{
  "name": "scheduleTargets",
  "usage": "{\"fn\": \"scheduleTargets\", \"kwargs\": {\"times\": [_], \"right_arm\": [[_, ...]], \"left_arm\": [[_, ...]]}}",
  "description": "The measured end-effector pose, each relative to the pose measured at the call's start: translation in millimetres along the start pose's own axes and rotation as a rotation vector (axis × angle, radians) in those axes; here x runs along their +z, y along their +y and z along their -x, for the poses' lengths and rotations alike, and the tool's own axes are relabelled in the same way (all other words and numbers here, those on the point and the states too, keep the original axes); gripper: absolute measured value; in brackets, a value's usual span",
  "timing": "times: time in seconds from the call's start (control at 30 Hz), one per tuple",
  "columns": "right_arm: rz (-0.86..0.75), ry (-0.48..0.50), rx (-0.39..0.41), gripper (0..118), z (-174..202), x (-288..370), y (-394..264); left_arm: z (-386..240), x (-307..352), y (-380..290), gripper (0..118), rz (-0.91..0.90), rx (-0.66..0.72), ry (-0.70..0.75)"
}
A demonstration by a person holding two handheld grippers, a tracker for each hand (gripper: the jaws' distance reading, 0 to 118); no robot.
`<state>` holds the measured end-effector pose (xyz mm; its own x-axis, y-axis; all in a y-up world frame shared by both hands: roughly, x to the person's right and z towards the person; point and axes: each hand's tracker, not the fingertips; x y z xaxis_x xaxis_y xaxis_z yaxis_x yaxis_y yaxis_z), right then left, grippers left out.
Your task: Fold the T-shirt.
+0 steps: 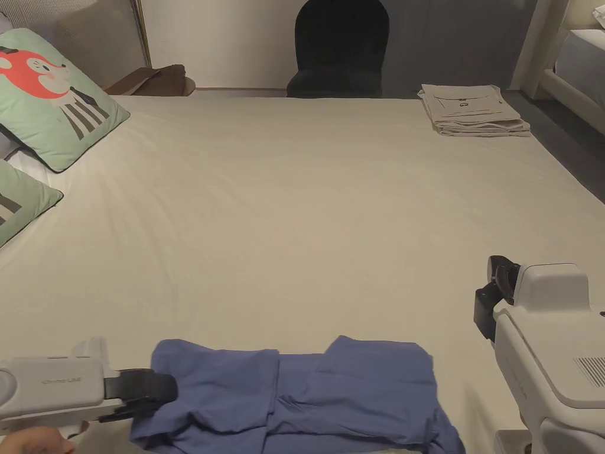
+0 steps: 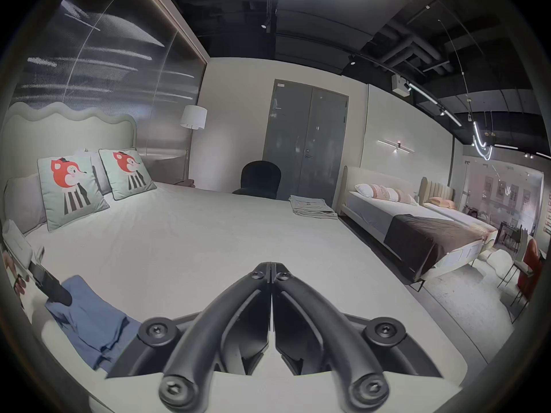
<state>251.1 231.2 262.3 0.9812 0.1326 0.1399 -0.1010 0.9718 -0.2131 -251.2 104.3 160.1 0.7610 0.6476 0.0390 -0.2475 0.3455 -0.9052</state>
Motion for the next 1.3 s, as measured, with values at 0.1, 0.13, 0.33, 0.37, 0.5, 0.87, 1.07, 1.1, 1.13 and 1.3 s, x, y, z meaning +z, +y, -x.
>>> {"fn": "scheduleTargets", "kwargs": {"times": [0.1,0.13,0.33,0.37,0.5,0.87,1.07,1.1,1.13,1.3], "right_arm": [[-0.003,0.013,-0.004,0,3,0,0],[-0.004,0.017,-0.006,0,4,1,-1],[-0.004,0.029,-0.013,0,4,3,-2],[-0.004,0.027,-0.011,0,3,3,-2],[-0.006,0.022,-0.027,0,-6,5,-3],[-0.011,-0.032,-0.047,0,-39,15,-7],[-0.010,-0.067,-0.047,0,-55,20,-8],[-0.008,-0.070,-0.048,0,-56,20,-8],[-0.007,-0.073,-0.050,0,-58,20,-9],[0.002,-0.081,-0.053,0,-60,19,-13]], "left_arm": [[2,16,3,9,-0.022,-0.026,0.090],[-1,19,3,9,-0.031,-0.034,0.104],[-55,5,-4,9,-0.048,-0.106,0.150],[-68,1,-4,9,-0.041,-0.109,0.168],[-113,-20,-8,9,-0.040,-0.151,0.188],[-212,-115,-28,9,0.099,-0.370,0.101],[-256,-164,-50,10,0.159,-0.505,0.140],[-261,-170,-54,10,0.166,-0.526,0.151],[-264,-176,-57,10,0.172,-0.525,0.157],[-275,-188,-71,10,0.172,-0.562,0.182]]}}
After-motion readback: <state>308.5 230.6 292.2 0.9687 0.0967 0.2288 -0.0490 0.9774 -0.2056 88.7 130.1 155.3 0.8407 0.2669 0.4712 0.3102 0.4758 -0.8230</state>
